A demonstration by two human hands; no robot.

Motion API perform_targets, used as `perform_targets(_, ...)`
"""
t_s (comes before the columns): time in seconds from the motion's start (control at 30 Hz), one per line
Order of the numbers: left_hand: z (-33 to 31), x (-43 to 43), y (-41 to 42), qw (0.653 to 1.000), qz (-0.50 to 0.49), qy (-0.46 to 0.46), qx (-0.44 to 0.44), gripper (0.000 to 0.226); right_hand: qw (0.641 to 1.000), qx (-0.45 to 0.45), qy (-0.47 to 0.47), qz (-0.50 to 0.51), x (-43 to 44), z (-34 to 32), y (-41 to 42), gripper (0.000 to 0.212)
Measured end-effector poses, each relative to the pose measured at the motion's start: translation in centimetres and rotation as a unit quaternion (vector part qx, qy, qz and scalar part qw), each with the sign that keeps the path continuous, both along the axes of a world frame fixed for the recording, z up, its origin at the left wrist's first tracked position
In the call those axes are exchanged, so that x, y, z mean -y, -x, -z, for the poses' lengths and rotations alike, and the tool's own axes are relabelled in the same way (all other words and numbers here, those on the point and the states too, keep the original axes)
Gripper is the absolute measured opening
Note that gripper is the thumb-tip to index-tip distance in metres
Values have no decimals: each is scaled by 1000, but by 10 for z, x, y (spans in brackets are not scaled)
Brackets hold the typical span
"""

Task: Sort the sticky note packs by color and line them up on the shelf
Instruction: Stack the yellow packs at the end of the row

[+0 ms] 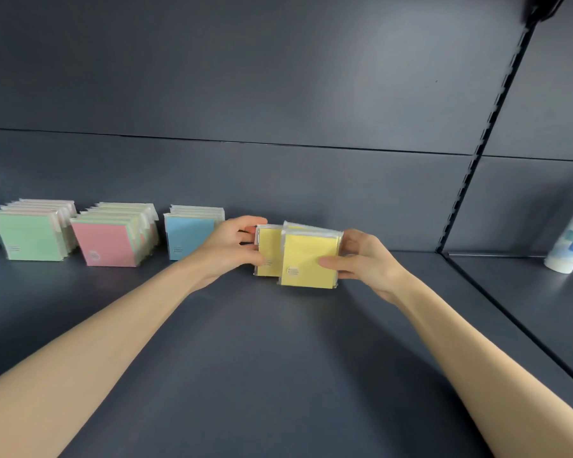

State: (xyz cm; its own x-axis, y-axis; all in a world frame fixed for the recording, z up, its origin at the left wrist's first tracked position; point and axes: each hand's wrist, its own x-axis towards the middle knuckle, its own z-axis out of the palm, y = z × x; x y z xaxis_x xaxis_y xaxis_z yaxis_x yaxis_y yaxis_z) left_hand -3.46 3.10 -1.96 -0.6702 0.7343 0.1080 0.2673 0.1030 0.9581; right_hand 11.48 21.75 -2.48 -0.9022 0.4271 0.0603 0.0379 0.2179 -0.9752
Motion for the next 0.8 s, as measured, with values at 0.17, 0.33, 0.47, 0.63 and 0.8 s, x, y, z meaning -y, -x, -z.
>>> perform_targets(0.17,-11,8,-3,993,12,43,-109,55,999,-11,-35,8,18,6,15,36)
perform_targets(0.33,-18,7,11,945,-7,129,-301,47,994,-11,-105,30,27,7,33,39)
perform_targets(0.47,-25,5,20,948,16,169,-270,72,994,-3,-107,2,25,4,39,35)
perform_targets(0.63,-33,-4,33,928,67,207,-302,68,994,7,-108,-6,30,0,45,40)
perform_targets(0.8,-36,-10,41,910,99,209,-345,60,988,-3,-151,21,33,3,55,81)
